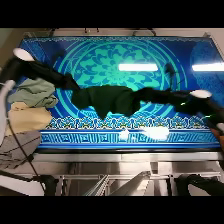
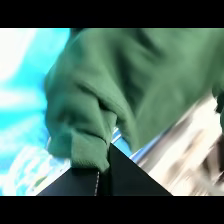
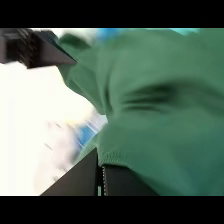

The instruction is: Fold the shirts.

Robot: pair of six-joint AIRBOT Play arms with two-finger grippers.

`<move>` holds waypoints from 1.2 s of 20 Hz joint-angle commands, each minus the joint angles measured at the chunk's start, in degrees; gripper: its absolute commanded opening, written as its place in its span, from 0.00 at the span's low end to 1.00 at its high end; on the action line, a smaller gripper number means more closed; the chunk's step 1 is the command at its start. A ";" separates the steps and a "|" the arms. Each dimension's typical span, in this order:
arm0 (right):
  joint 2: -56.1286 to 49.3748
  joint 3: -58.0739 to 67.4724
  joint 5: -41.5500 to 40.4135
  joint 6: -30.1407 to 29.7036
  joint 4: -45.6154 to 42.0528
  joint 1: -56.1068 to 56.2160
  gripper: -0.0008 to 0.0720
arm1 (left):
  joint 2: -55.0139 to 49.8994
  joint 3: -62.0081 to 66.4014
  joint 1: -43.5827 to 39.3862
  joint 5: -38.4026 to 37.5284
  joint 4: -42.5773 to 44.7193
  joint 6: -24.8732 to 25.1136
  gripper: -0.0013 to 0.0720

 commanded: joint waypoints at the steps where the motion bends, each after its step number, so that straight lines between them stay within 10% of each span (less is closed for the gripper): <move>1: 16.55 7.28 5.97 2.10 5.25 -12.22 0.04 | 11.26 10.58 3.65 -0.11 -15.32 0.20 0.05; 13: 30.62 12.83 7.89 13.31 -1.22 -23.52 0.04 | 22.56 18.03 4.35 -4.50 -9.75 -8.83 0.06; 18: 26.75 12.79 14.60 24.44 -27.28 -23.52 0.03 | 22.91 1.86 3.58 -5.03 -9.70 -11.58 0.05; 21: 29.46 12.90 25.44 23.43 -22.49 -23.54 0.03 | 30.25 -9.53 0.02 -5.79 -16.13 -5.77 0.05; 24: 37.20 17.33 17.16 20.81 -14.58 -23.63 0.03 | 39.87 -9.44 0.70 -3.41 -28.04 1.25 0.06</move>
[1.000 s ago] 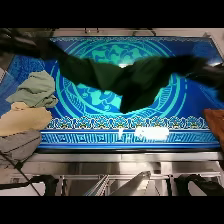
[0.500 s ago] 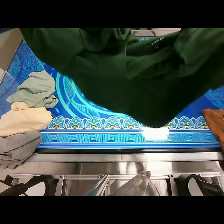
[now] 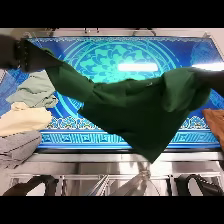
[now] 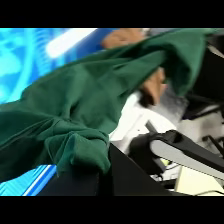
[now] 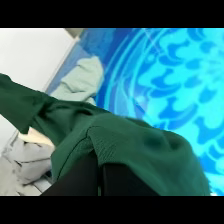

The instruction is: Fold the shirts.

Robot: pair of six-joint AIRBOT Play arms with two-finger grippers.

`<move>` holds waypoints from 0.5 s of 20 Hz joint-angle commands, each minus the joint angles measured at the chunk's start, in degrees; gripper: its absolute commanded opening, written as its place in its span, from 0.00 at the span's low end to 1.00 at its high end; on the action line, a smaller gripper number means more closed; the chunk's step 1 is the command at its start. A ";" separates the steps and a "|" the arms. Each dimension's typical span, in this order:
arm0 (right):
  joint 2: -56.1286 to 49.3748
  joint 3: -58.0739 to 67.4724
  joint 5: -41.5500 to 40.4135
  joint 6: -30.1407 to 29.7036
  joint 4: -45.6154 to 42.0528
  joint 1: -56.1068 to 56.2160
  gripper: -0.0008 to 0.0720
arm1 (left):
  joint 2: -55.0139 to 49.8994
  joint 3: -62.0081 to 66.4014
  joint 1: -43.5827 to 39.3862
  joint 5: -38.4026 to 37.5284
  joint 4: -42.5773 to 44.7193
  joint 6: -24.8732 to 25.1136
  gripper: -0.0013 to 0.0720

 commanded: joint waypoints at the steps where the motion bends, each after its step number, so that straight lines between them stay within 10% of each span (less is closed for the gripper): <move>1: 5.68 5.40 -6.21 -1.84 3.69 -0.04 0.03 | 8.44 -0.35 2.23 3.63 -10.16 5.88 0.06; 5: -2.25 11.63 -13.88 -3.96 3.61 0.09 0.03 | 1.25 11.76 16.26 4.55 -16.17 4.70 0.06; 10: -27.78 11.45 -14.93 -10.58 3.34 9.40 0.04 | -20.13 13.00 9.88 3.15 -7.19 4.70 0.06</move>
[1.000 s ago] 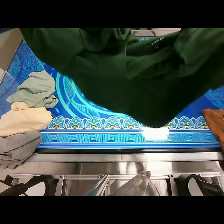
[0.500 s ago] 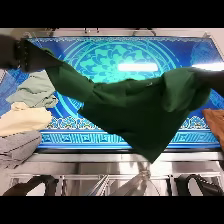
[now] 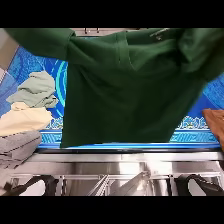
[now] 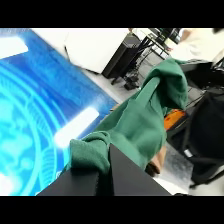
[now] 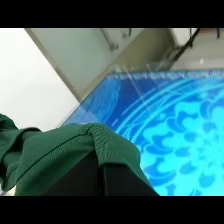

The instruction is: Fold the shirts.

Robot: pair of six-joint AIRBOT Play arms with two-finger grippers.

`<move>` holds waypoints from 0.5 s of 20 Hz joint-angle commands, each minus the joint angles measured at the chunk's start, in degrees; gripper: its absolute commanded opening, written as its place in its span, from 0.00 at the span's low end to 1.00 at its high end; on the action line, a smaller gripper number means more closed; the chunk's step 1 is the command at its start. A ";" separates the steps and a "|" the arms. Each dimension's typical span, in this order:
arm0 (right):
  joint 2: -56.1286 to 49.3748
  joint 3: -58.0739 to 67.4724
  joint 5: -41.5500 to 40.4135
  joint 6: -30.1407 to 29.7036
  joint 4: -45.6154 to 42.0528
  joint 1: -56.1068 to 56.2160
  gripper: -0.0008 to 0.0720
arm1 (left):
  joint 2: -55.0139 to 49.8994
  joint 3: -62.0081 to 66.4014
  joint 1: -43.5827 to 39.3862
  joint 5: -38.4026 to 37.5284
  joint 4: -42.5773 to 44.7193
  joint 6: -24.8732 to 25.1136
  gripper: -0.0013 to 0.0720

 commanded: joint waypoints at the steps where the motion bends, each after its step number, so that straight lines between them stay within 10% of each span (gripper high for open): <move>1: -18.43 0.68 -3.78 -5.92 0.15 7.41 0.04 | -15.93 1.42 -4.31 -0.57 7.91 0.20 0.06; 3: -29.40 0.68 -6.73 -7.74 0.35 10.05 0.04 | -27.58 1.49 -6.12 1.68 10.73 0.31 0.05; 4: -34.21 0.70 -8.13 -8.00 0.50 10.49 0.27 | -32.72 1.97 -5.86 2.89 10.03 0.28 0.06; 5: -37.62 0.70 -8.22 -8.02 1.11 10.27 0.56 | -38.05 3.63 -5.14 3.13 8.85 0.24 0.40; 7: -40.70 0.70 -5.88 -7.87 1.07 8.07 0.57 | -46.29 8.55 -2.34 1.97 3.41 -0.83 0.92; 10: -39.21 0.66 5.05 -7.50 -1.55 1.11 0.41 | -51.80 14.56 1.53 -0.85 4.44 -4.15 0.92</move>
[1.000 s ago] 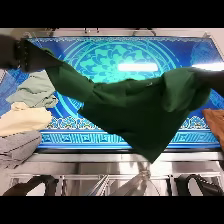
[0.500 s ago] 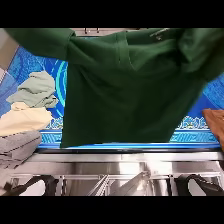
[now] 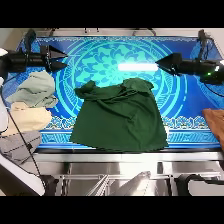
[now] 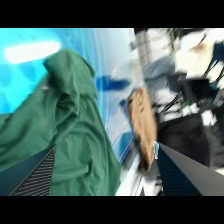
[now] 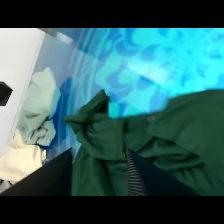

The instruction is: Fold the shirts.

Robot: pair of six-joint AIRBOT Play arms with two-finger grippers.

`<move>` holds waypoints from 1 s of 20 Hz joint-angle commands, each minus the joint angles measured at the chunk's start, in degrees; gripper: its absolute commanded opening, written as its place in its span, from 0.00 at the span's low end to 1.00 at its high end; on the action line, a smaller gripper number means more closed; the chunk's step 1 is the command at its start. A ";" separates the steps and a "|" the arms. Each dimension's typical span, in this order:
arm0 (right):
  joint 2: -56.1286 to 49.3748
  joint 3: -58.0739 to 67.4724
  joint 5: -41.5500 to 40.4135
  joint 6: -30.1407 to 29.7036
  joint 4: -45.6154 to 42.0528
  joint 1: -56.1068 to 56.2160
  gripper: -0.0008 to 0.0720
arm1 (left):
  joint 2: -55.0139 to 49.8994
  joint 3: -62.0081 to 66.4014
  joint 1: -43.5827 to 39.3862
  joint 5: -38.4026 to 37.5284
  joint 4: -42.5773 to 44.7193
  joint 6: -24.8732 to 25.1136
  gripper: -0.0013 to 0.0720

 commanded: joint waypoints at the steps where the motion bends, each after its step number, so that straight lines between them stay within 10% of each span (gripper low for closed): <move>1: -1.22 -0.35 11.72 1.95 -5.35 -6.49 0.41 | -7.80 5.16 3.08 -3.04 2.75 -3.80 0.92; 6: 11.13 -19.76 13.70 9.05 -24.59 -13.51 0.41 | -7.23 1.84 -2.45 -4.52 12.13 -3.89 0.92; 8: 18.93 -33.22 8.72 11.17 -25.99 -14.80 0.42 | -7.26 1.86 -7.10 -2.45 12.61 -3.91 0.92; 10: 26.14 -45.27 2.62 14.29 -25.97 -14.60 0.69 | -7.26 1.88 -11.63 -1.36 12.98 -3.91 0.92; 20: 27.06 -60.54 -8.22 13.53 -25.68 -14.58 0.69 | -8.92 1.88 -23.45 0.50 34.97 -6.95 0.92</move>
